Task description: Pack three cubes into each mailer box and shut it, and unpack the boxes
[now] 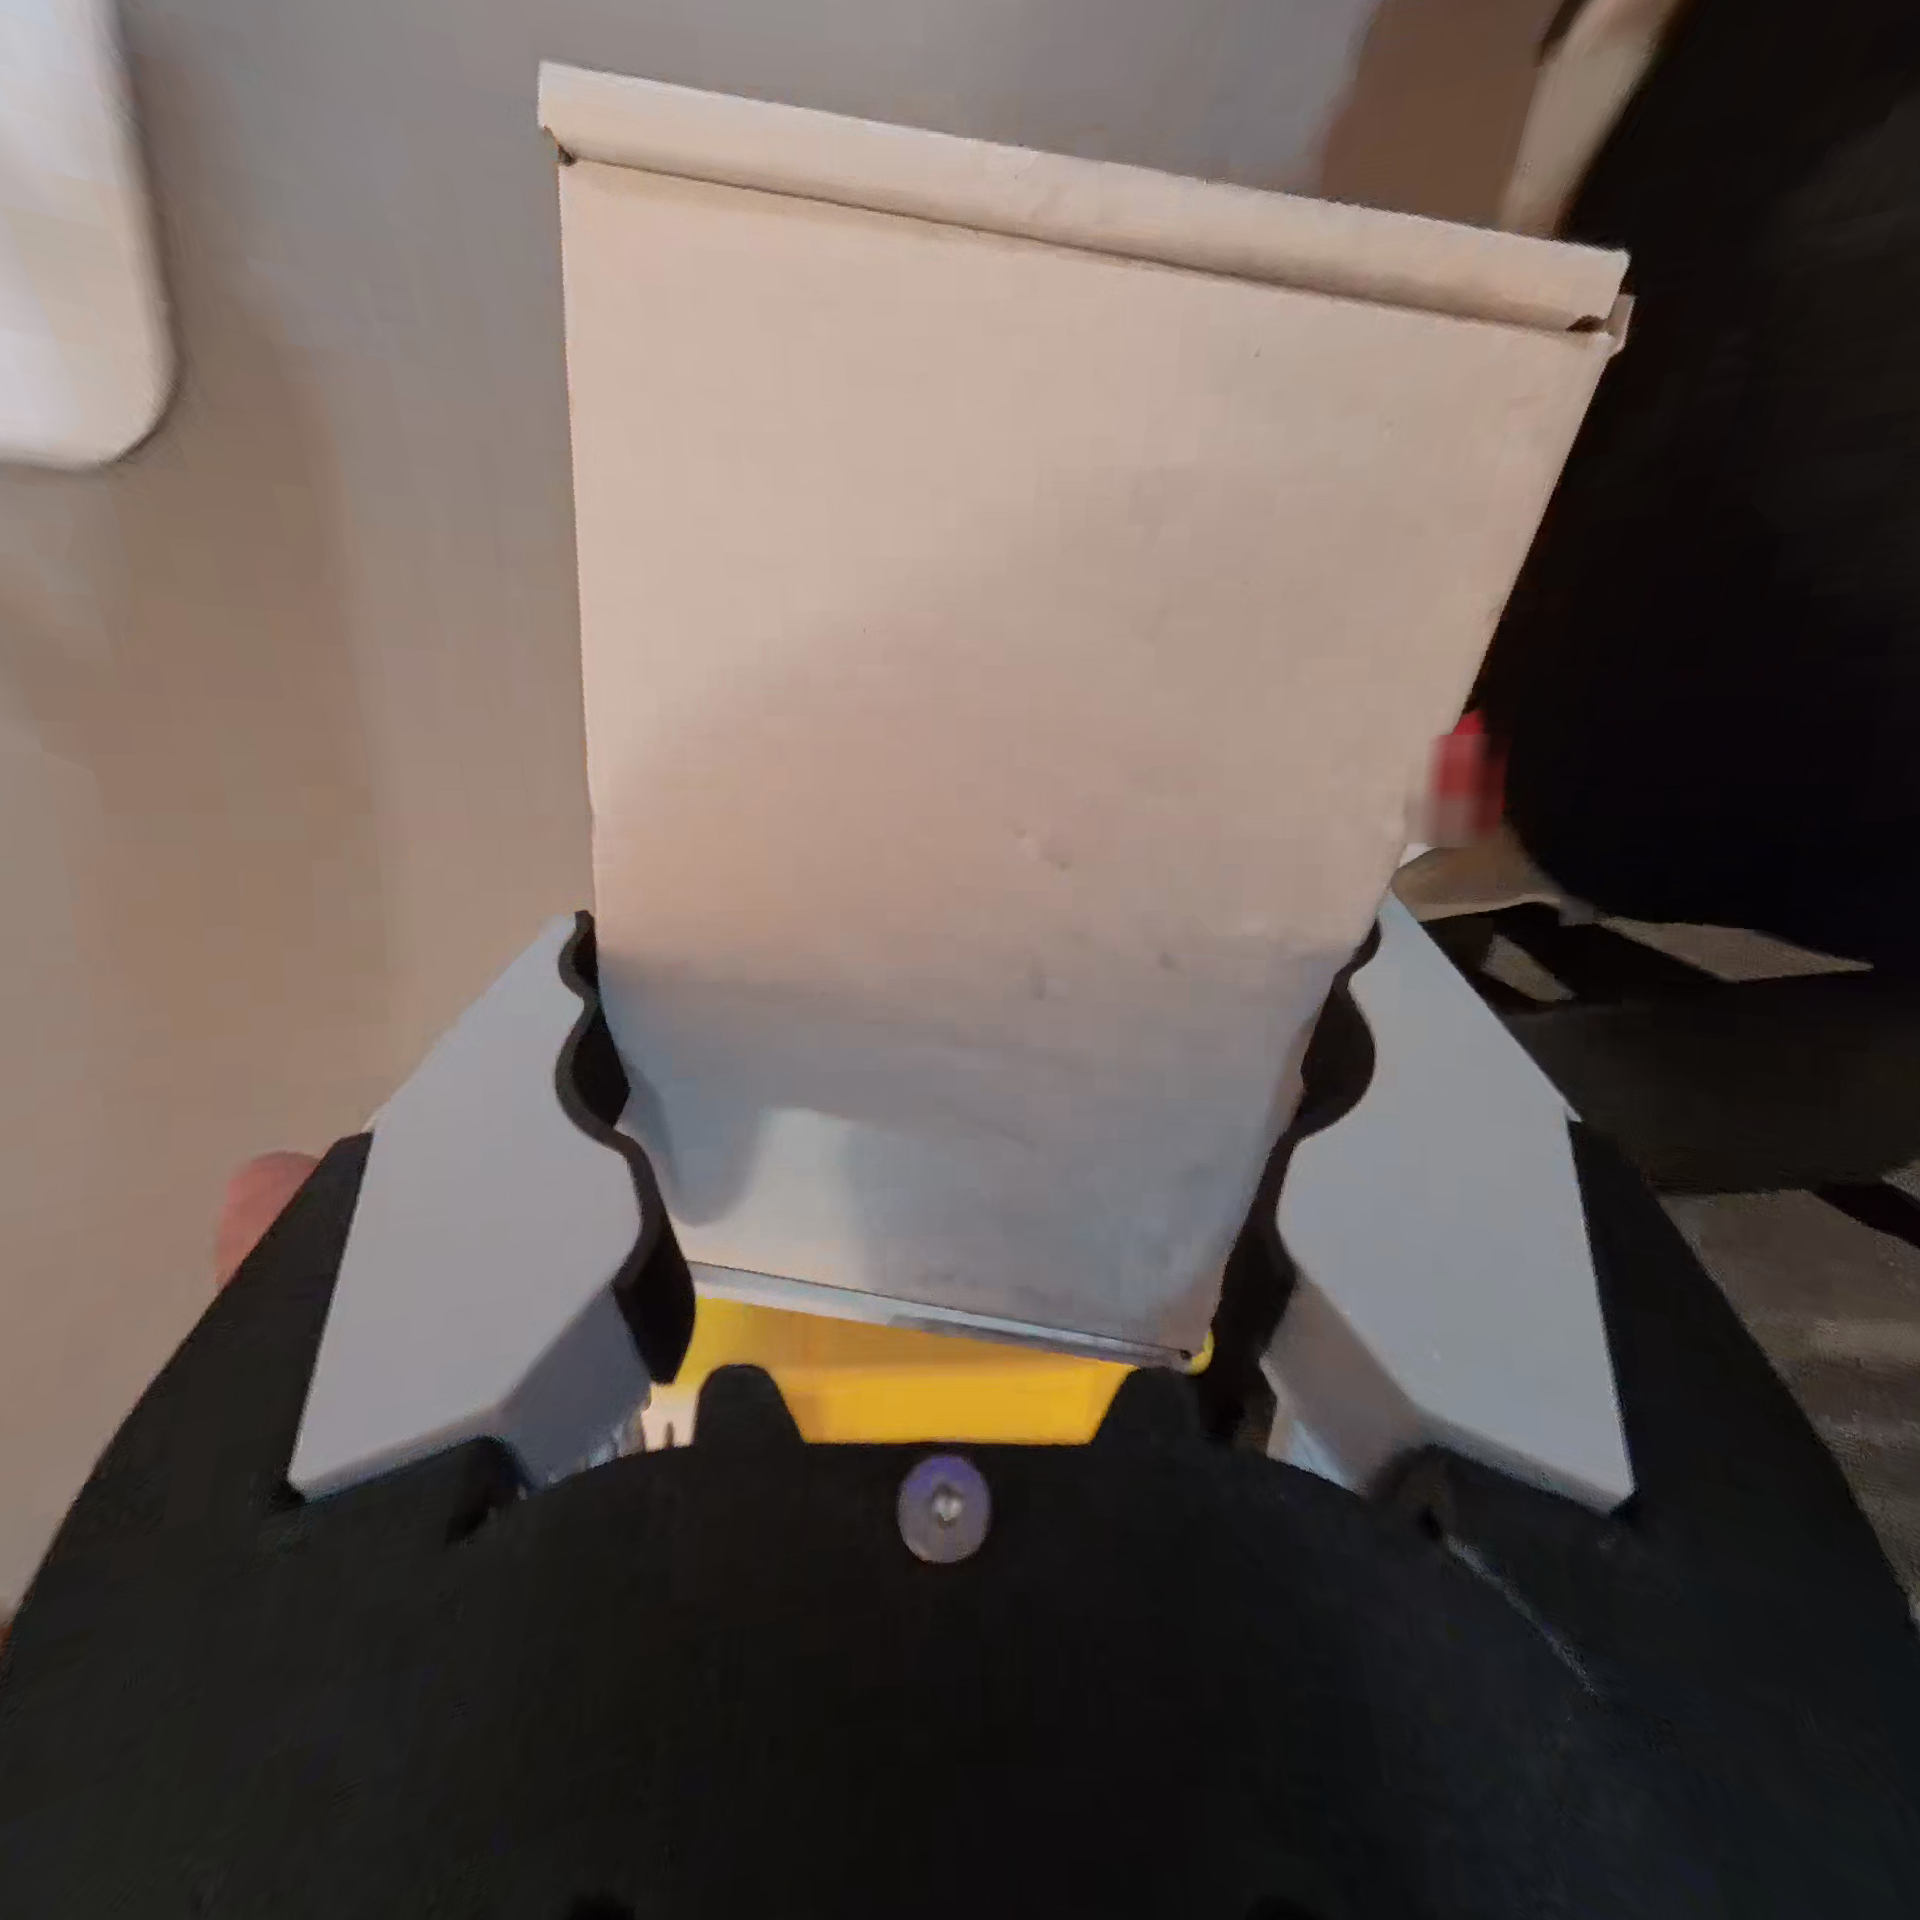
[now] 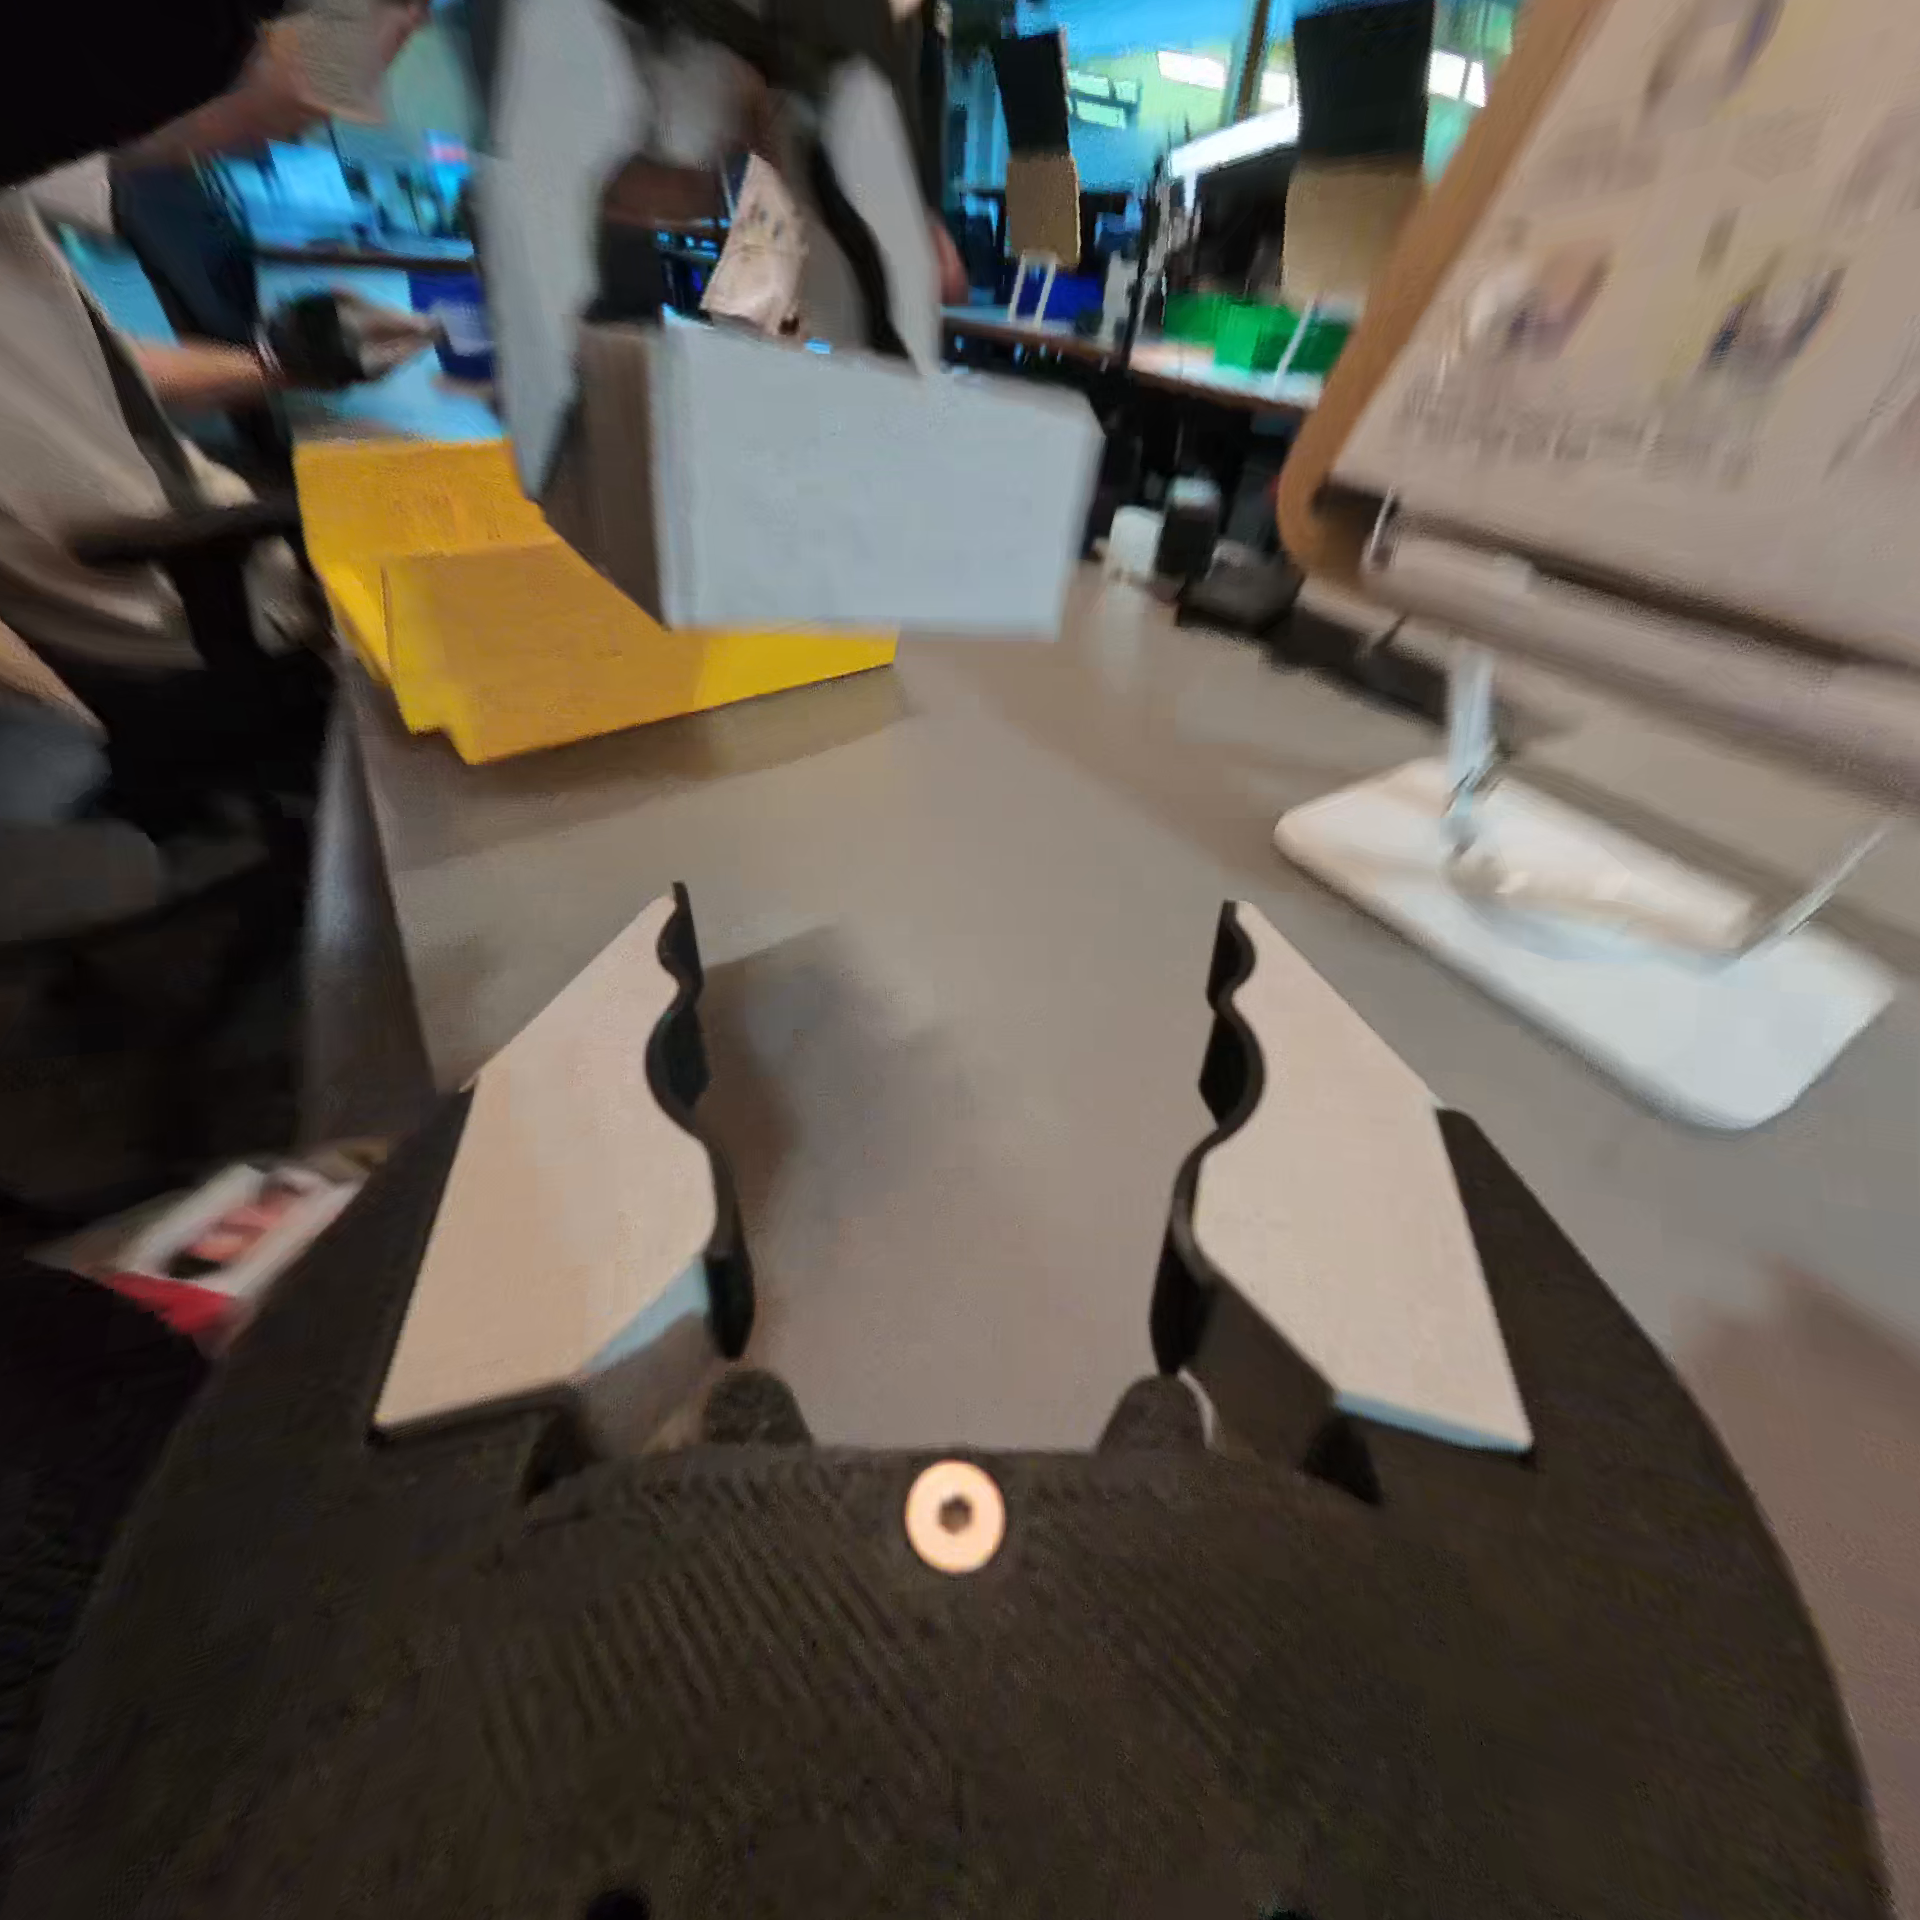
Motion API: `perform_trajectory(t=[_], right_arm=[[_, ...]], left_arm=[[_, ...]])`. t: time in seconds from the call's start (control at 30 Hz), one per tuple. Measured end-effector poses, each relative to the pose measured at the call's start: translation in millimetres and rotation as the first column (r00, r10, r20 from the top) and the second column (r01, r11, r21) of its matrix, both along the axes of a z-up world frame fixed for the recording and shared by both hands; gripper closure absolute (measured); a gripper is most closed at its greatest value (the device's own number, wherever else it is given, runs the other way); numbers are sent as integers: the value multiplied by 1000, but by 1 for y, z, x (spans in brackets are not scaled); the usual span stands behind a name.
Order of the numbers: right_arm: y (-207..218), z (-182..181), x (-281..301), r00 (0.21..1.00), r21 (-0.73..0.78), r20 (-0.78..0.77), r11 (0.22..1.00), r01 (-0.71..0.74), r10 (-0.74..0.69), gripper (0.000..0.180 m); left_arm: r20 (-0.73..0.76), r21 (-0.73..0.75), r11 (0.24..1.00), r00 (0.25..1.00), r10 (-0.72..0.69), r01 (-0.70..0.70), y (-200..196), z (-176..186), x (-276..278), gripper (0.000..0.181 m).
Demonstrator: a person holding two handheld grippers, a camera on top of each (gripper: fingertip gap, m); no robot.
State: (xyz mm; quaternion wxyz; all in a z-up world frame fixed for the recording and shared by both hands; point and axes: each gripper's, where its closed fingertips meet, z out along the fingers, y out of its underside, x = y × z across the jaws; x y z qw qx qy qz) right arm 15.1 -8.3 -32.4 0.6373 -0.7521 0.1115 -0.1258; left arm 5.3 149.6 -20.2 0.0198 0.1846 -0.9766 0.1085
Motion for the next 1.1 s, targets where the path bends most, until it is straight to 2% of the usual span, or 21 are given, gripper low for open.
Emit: perform_trajectory(t=[0.1, 0.23, 0.3, 0.33, 0.47, 0.6, 0.7, 0.77, 0.9, 1.0, 1.07, 1.1], right_arm=[[-9, 10, -17, 935, -107, 354, 994, 20, 19, 82], [-21, 2, -24, 721, -190, 692, 972, 141, 31, 98], [-27, -10, -22, 630, -241, 774, 949, 203, 62, 98], [-30, -14, -20, 608, -256, 791, 938, 235, 64, 94], [-46, -21, -17, 591, -303, 803, 906, 297, 75, 107], [-62, -30, -9, 648, -374, 758, 864, 338, 75, 108], [-76, -33, -2, 739, -372, 674, 869, 325, 12, 109], [-89, -31, 5, 768, -372, 640, 863, 343, -30, 109], [-112, -33, 15, 822, -366, 564, 867, 338, -83, 109], [-119, -34, 22, 881, -320, 458, 902, 290, -121, 110], [-118, -35, 20, 926, -280, 365, 937, 209, -98, 109], [-116, -37, 19, 944, -263, 322, 951, 164, -74, 109]], left_arm=[[-104, 22, 995, 990, -94, 97, -51, -35, 5, 46], [-177, -47, 977, 961, -211, 206, -117, -60, 7, 46], [-208, -88, 967, 945, -252, 239, -142, -62, 6, 46], [-216, -96, 962, 938, -272, 257, -151, -63, 6, 47], [-264, -70, 936, 898, -352, 346, -170, -75, -1, 47], [-228, -122, 937, 910, -346, 326, -185, -81, 9, 46], [-107, -207, 952, 962, -249, 224, -192, -73, 29, 62], [-12, -302, 938, 984, -180, 168, -188, -66, 40, 69], [32, -556, 831, 999, -8, 24, -176, -56, 39, 69], [128, -689, 725, 982, 137, -11, -171, -62, 39, 62], [227, -700, 714, 942, 248, -20, -171, -76, 44, 52], [271, -687, 726, 917, 293, -30, -172, -85, 47, 55]])
